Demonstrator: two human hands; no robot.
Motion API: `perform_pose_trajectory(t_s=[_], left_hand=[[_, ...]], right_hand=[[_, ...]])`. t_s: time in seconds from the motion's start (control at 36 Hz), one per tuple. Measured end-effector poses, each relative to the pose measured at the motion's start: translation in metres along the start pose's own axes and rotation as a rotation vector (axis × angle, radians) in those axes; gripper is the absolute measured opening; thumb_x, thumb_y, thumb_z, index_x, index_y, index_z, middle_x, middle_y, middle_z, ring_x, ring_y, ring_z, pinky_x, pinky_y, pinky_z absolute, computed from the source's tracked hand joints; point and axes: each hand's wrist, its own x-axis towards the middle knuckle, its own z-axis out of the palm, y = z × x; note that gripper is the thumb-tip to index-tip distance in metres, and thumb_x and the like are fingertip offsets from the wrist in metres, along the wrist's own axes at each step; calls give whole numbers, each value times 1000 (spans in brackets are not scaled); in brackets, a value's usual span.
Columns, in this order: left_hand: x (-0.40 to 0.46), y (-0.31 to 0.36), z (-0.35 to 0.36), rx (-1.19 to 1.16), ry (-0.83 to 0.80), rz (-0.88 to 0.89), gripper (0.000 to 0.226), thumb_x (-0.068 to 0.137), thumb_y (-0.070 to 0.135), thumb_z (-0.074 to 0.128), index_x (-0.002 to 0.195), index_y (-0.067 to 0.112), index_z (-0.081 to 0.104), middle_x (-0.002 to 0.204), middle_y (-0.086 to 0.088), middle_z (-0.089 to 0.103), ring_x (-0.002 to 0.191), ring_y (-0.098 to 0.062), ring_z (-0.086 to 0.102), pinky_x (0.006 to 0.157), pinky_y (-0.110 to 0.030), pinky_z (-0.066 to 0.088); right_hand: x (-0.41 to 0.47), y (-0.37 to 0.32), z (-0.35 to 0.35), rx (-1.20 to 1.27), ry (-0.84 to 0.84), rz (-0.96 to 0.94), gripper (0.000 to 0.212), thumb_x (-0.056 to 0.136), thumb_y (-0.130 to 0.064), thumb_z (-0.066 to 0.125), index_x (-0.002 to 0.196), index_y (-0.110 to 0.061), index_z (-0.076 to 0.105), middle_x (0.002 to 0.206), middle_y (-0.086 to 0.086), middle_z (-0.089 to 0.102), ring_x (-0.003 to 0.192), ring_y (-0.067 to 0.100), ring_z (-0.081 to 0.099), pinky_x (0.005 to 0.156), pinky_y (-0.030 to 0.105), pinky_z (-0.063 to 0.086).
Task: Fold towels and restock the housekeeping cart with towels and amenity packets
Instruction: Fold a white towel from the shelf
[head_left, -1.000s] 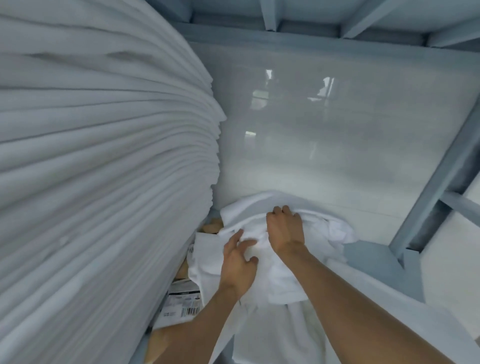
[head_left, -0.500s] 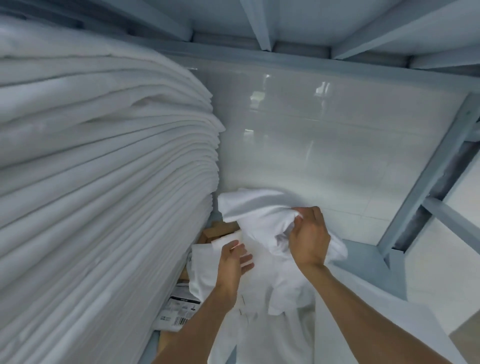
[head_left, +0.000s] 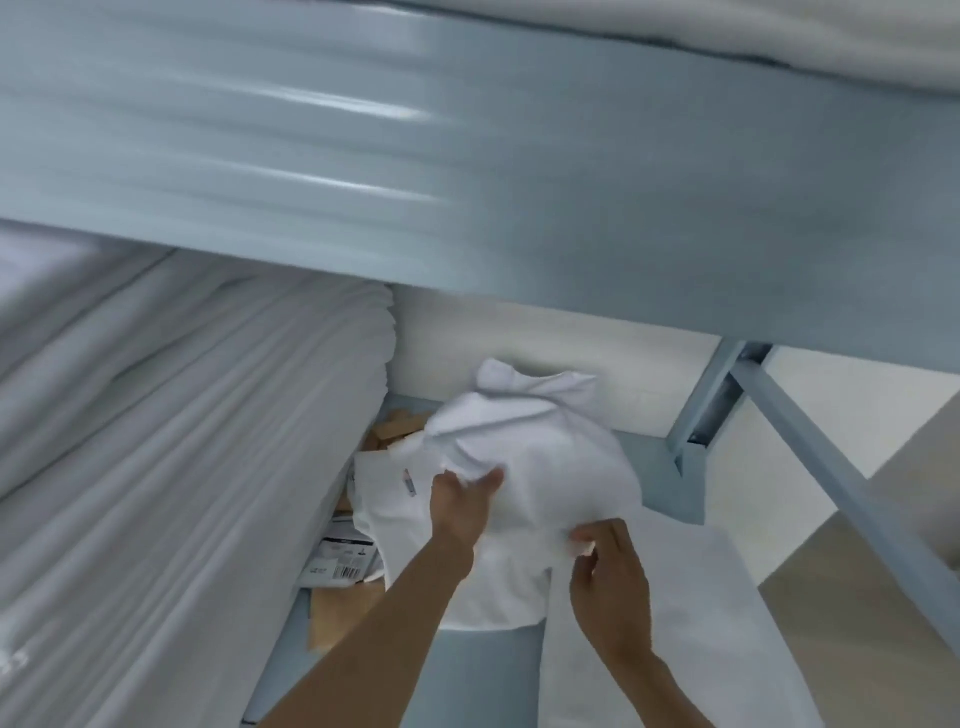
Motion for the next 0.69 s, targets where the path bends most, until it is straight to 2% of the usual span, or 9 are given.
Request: perform_pose_trajectory(t_s=[0.06,0.11,0.17,0.19,0.31,0.39,0.47,0.58,0.69], left_hand=[[-9,-7,-6,-108,-13,-60,23,87,22,75,90,11,55,101,-7,59,89,-21,58,85,-37,51],[-20,-10,-12,-199,-18,-107,22,84,16,76,93,11,56,106,-10,61,97,-28,60,94,-45,52],[-34,-10,-18,-203,-39,-112,23,79,10,75,96,8,59,105,-13,65,97,-33,63,88,-45,55],[-42,-9,-21,-198,-61,-111,24,77,8,76,96,7,62,104,-15,68,96,-35,66,86,-46,57],[-79,-8,-32,-75,-261,-74,34,54,9,76,88,10,71,85,-5,77,84,-28,72,67,-33,60],[-106,-10,-40,73,-454,-67,41,56,9,76,97,14,73,92,2,78,89,-19,73,69,-26,57],[-125,-14,-44,192,-565,-58,42,61,6,77,103,13,72,102,-2,77,93,-17,73,71,-25,57],[-147,-25,-46,292,-569,-71,32,74,-4,75,100,15,73,97,2,77,89,-13,72,69,-23,56],[-173,-31,-51,421,-528,-157,26,75,5,78,100,8,73,94,-3,76,78,-15,71,66,-26,55]], right_hand=[[-3,-9,-2,96,-131,204,19,85,3,59,94,-13,61,103,3,62,82,22,61,76,36,53],[-3,-21,-4,418,-221,557,5,94,-10,56,96,-10,62,103,12,67,87,28,65,83,39,56],[-4,-32,-8,892,-275,904,20,99,-22,56,99,-2,61,95,17,66,83,34,66,82,45,57],[-5,-37,-12,1066,-291,992,27,100,-28,56,102,-1,59,94,17,64,83,34,65,82,47,57],[-14,-41,-25,1449,-371,999,51,98,-51,49,127,-10,58,123,15,66,114,36,62,100,54,48],[-18,-43,-41,1636,-331,895,57,102,-49,36,143,-12,48,140,17,57,130,40,51,111,61,35],[-24,-38,-55,1546,-99,977,50,102,-37,41,144,-12,47,142,17,54,128,39,51,105,60,41],[-38,-32,-80,1452,19,1063,43,97,-42,54,134,-21,55,126,8,63,106,30,59,81,49,51],[-52,-30,-111,1440,31,1119,28,93,-32,63,116,-18,63,112,8,68,99,30,62,85,47,52]])
